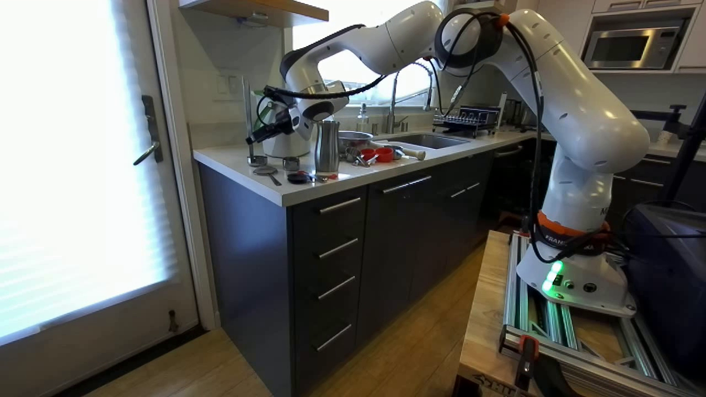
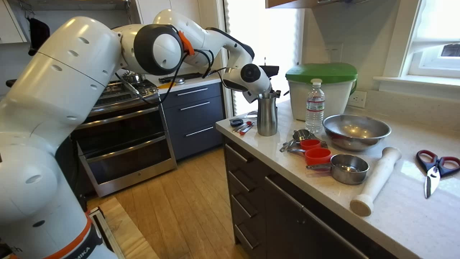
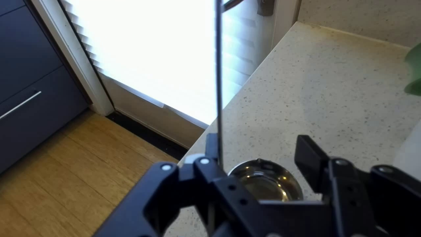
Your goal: Pick up the silver serving utensil from the silver utensil holder and lay it on the kitchen counter
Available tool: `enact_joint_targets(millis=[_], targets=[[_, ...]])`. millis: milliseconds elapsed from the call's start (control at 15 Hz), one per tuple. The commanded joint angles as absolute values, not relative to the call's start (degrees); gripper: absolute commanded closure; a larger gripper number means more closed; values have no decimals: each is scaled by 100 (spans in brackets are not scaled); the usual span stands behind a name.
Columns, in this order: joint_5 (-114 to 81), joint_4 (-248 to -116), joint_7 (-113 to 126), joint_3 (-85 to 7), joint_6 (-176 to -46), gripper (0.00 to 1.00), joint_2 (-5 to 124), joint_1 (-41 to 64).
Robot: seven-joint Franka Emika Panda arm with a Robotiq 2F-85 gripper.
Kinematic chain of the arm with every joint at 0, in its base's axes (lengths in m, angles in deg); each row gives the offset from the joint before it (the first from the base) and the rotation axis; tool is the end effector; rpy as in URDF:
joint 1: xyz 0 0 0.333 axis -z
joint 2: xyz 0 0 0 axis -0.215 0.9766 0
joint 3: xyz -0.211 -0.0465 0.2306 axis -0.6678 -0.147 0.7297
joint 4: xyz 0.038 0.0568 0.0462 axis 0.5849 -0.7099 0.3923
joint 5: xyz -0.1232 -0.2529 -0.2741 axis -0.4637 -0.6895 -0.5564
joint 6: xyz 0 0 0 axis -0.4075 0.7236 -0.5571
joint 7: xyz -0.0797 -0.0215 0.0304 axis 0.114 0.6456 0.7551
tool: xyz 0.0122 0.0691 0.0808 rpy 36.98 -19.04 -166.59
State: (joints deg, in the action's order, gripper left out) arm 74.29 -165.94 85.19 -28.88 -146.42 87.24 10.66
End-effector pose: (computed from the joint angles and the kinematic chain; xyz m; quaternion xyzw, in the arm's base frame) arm 0.7605 0.0152 0.3177 -0.1362 0.8507 0.0990 0.4979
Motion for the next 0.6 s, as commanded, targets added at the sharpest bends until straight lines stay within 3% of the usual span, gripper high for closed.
enact_joint_targets(millis=[0, 200, 533], targets=[[7595, -16425, 8363, -2845, -14777, 7, 8824, 1073], [7586, -16399, 8373, -2849, -14770, 0, 8827, 1073], [7564, -16367, 8386, -2850, -14745, 0, 8825, 1071]])
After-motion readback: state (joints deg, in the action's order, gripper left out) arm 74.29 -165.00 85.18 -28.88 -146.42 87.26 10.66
